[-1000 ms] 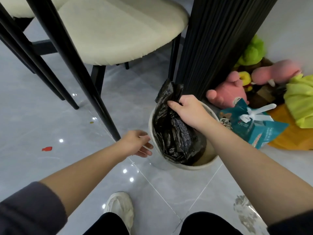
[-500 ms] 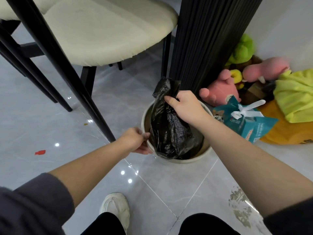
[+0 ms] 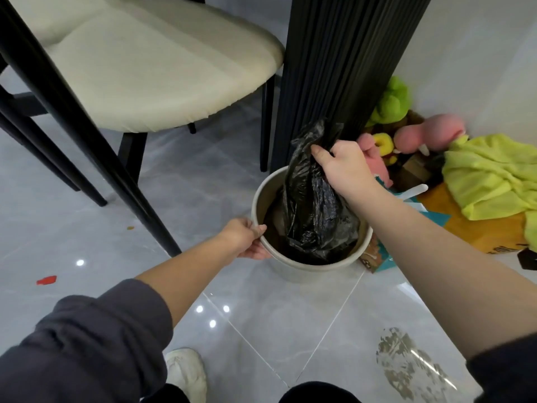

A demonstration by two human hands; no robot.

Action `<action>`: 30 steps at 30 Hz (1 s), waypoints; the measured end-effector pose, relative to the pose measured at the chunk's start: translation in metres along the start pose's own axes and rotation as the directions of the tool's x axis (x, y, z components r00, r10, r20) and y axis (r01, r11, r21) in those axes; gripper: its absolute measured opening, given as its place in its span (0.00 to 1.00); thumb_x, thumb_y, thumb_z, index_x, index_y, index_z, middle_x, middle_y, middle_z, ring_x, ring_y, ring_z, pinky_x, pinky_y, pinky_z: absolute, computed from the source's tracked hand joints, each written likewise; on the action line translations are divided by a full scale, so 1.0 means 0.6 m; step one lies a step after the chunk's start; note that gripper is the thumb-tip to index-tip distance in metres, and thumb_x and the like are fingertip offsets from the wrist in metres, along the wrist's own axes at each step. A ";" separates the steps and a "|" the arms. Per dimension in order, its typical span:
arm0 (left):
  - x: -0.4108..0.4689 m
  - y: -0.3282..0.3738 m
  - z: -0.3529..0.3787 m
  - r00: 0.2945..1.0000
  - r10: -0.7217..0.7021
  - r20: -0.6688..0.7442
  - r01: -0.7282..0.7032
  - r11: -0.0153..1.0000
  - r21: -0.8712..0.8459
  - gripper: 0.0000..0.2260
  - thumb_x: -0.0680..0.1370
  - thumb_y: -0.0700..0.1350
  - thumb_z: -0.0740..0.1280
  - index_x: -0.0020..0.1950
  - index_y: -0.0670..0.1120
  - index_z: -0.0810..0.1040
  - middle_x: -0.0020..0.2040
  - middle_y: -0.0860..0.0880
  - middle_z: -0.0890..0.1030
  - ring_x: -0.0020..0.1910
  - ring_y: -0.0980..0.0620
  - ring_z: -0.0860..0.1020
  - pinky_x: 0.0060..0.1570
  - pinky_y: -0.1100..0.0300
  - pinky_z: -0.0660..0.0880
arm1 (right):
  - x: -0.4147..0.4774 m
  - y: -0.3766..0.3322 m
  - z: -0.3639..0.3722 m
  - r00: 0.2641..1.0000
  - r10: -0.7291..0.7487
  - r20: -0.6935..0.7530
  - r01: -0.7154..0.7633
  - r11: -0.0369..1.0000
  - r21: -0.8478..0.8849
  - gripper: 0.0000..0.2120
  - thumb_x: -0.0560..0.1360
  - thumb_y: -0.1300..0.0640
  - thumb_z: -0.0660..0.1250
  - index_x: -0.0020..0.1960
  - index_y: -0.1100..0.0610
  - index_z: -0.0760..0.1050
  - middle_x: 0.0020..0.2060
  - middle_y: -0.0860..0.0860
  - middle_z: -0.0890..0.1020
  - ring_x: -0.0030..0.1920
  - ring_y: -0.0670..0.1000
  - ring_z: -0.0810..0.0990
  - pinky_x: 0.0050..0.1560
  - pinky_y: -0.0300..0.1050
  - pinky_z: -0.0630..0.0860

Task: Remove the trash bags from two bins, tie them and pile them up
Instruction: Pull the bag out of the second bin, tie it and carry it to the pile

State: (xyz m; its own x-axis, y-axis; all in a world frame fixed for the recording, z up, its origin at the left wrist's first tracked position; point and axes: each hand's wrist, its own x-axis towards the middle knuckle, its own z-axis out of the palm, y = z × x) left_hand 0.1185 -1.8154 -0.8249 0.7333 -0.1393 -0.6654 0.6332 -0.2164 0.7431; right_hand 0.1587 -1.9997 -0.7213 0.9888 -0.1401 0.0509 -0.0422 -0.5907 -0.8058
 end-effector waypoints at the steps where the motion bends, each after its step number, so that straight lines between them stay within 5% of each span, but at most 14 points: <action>1: 0.003 0.000 0.002 1.000 -0.005 -0.002 0.005 1.000 0.002 0.06 0.81 0.42 0.61 0.47 0.41 0.71 0.38 0.37 0.81 0.26 0.49 0.82 0.30 0.58 0.81 | 0.003 -0.003 -0.008 1.000 -0.011 -0.023 0.012 1.000 0.021 0.20 0.78 0.50 0.64 0.40 0.67 0.75 0.32 0.55 0.77 0.34 0.51 0.75 0.36 0.42 0.69; 3: 0.009 -0.001 0.007 1.000 -0.012 -0.006 0.012 1.000 0.019 0.06 0.81 0.43 0.61 0.47 0.41 0.71 0.38 0.37 0.82 0.27 0.49 0.82 0.30 0.57 0.81 | 0.008 -0.012 -0.023 0.998 -0.015 -0.054 0.016 0.999 0.031 0.18 0.78 0.52 0.63 0.39 0.66 0.75 0.31 0.53 0.77 0.32 0.48 0.74 0.31 0.37 0.69; 9: 0.024 -0.001 0.014 1.000 -0.007 0.004 0.007 1.000 -0.026 0.06 0.80 0.43 0.62 0.49 0.40 0.72 0.37 0.38 0.82 0.29 0.48 0.83 0.26 0.61 0.78 | 0.031 -0.007 -0.042 0.993 -0.021 -0.117 0.037 0.990 0.139 0.16 0.78 0.54 0.64 0.48 0.68 0.78 0.48 0.65 0.82 0.42 0.49 0.76 0.44 0.47 0.73; 20: 0.045 0.030 0.070 0.998 0.030 -0.053 -0.035 0.994 -0.105 0.08 0.82 0.44 0.57 0.53 0.39 0.69 0.34 0.38 0.80 0.26 0.48 0.81 0.31 0.55 0.81 | 0.055 -0.036 -0.109 0.975 -0.090 -0.205 0.131 0.971 0.201 0.15 0.76 0.54 0.63 0.51 0.66 0.79 0.48 0.60 0.83 0.47 0.52 0.80 0.53 0.55 0.77; 23: 0.046 0.037 0.087 0.998 0.022 -0.062 -0.030 0.992 -0.126 0.10 0.83 0.43 0.53 0.58 0.38 0.69 0.38 0.42 0.80 0.32 0.47 0.82 0.37 0.52 0.81 | 0.056 -0.055 -0.132 0.969 -0.088 -0.230 0.134 0.972 0.191 0.15 0.76 0.53 0.63 0.50 0.64 0.80 0.49 0.60 0.84 0.50 0.55 0.82 0.53 0.55 0.77; 28: 0.012 0.040 0.076 0.997 -0.006 0.081 0.006 1.000 0.003 0.21 0.81 0.39 0.58 0.74 0.44 0.59 0.62 0.47 0.74 0.53 0.46 0.78 0.50 0.51 0.77 | 0.053 -0.103 -0.141 0.966 -0.144 -0.215 0.193 0.954 0.228 0.08 0.79 0.56 0.62 0.50 0.59 0.79 0.48 0.54 0.83 0.48 0.50 0.82 0.51 0.45 0.77; 30: -0.007 0.047 0.058 0.999 0.022 0.048 -0.026 0.997 0.079 0.23 0.80 0.40 0.61 0.74 0.44 0.59 0.61 0.47 0.73 0.56 0.47 0.76 0.55 0.50 0.75 | 0.053 -0.132 -0.138 0.965 -0.171 -0.200 0.216 0.949 0.230 0.08 0.78 0.56 0.62 0.48 0.57 0.79 0.48 0.53 0.84 0.49 0.50 0.82 0.52 0.44 0.77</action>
State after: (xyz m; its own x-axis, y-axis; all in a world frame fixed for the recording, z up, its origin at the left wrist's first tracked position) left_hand 0.1246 -1.8547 -0.8037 0.7344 -0.1905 -0.6515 0.5923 -0.2888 0.7522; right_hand 0.1817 -2.0233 -0.6071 0.9326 -0.1931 0.3050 0.2064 -0.4078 -0.8894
